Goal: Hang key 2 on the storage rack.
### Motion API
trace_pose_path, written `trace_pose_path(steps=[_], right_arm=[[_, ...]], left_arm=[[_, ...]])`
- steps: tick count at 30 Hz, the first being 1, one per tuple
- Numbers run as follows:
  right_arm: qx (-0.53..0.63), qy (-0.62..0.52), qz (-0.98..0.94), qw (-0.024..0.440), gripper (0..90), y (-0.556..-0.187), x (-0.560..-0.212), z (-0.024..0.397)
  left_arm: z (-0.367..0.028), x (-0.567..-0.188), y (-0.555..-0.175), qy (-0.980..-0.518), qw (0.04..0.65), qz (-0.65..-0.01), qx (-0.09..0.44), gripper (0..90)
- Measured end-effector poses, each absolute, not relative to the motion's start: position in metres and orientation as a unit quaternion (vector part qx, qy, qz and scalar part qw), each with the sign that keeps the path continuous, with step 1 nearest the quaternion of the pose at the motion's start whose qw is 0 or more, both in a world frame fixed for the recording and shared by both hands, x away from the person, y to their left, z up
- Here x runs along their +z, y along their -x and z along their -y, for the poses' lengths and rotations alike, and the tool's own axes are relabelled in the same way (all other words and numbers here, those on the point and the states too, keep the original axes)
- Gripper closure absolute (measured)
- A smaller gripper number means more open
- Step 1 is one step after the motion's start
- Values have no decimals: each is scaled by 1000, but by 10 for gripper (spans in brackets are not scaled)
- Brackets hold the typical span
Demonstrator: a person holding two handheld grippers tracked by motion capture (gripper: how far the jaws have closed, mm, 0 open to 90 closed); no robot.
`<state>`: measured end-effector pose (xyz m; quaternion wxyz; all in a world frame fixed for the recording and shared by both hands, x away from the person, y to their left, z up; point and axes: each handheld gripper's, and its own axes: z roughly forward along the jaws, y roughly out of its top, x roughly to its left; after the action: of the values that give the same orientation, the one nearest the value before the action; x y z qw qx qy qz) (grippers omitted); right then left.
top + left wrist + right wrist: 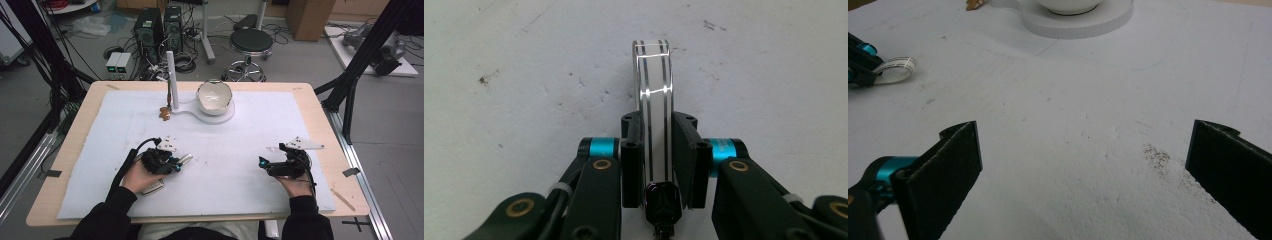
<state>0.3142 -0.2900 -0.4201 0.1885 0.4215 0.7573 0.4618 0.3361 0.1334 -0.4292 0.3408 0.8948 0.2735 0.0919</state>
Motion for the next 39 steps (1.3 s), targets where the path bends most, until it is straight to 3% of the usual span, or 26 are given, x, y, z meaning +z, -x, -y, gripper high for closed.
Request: trace_pose_path(steps=[21,39], right_arm=[[466,-424,-753,189,5,-312,-419,292],[468,-426,-751,189,5,-311,-419,294]], left_arm=[[-160,-394,-333,-876,372,-282,121,750],[-179,-343,-345,-858,394,-289,157,750]])
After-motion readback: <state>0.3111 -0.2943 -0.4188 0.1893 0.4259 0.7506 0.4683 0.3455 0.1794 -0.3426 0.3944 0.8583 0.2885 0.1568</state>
